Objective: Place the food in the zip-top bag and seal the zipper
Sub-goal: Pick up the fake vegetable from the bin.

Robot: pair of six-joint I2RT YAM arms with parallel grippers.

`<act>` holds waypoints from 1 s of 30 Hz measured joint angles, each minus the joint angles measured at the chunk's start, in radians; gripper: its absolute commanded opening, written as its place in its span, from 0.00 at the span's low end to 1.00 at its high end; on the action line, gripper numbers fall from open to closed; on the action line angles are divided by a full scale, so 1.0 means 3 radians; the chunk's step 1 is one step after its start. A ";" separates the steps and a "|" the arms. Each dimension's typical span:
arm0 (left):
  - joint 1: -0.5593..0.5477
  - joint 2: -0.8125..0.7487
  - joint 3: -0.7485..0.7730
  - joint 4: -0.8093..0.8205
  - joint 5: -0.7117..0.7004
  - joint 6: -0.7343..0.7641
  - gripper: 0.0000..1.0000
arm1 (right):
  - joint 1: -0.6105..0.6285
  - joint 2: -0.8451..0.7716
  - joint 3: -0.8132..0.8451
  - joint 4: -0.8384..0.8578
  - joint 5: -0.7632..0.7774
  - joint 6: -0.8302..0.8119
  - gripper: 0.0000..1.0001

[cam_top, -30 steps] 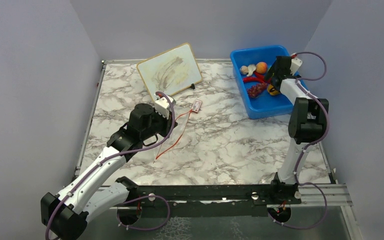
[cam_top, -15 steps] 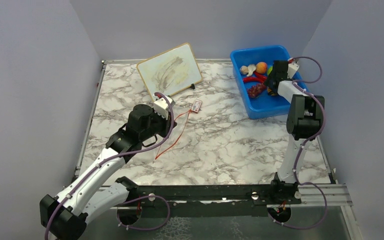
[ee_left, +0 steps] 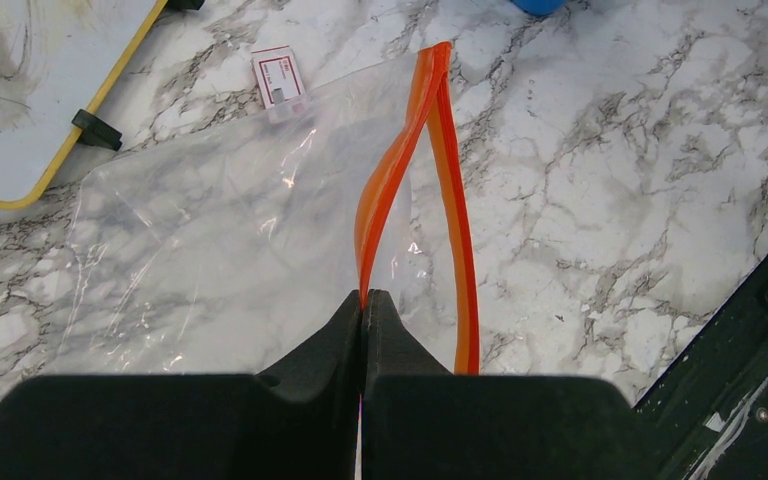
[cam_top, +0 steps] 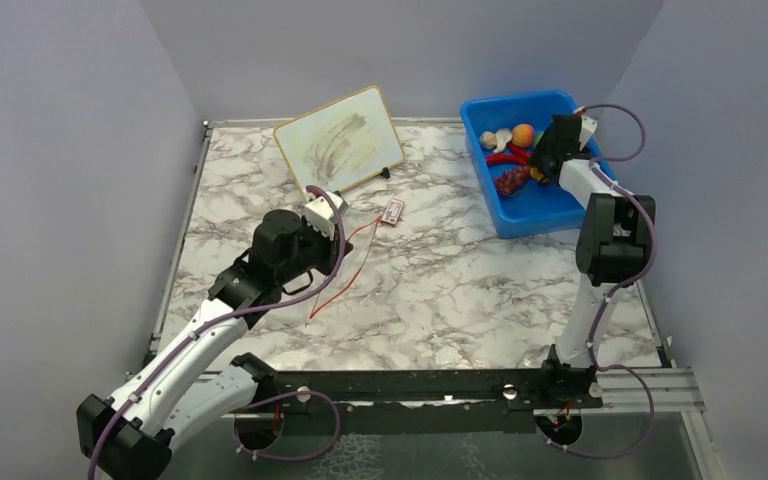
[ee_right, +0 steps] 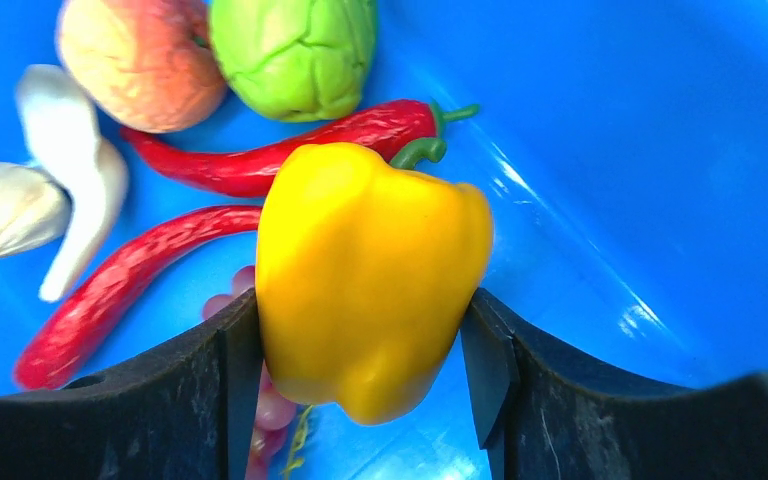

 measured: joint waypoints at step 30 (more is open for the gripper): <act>0.0000 -0.0156 -0.0103 0.0172 -0.0074 -0.0114 0.00 | 0.0301 -0.1471 -0.0893 -0.0099 -0.0993 0.0019 0.41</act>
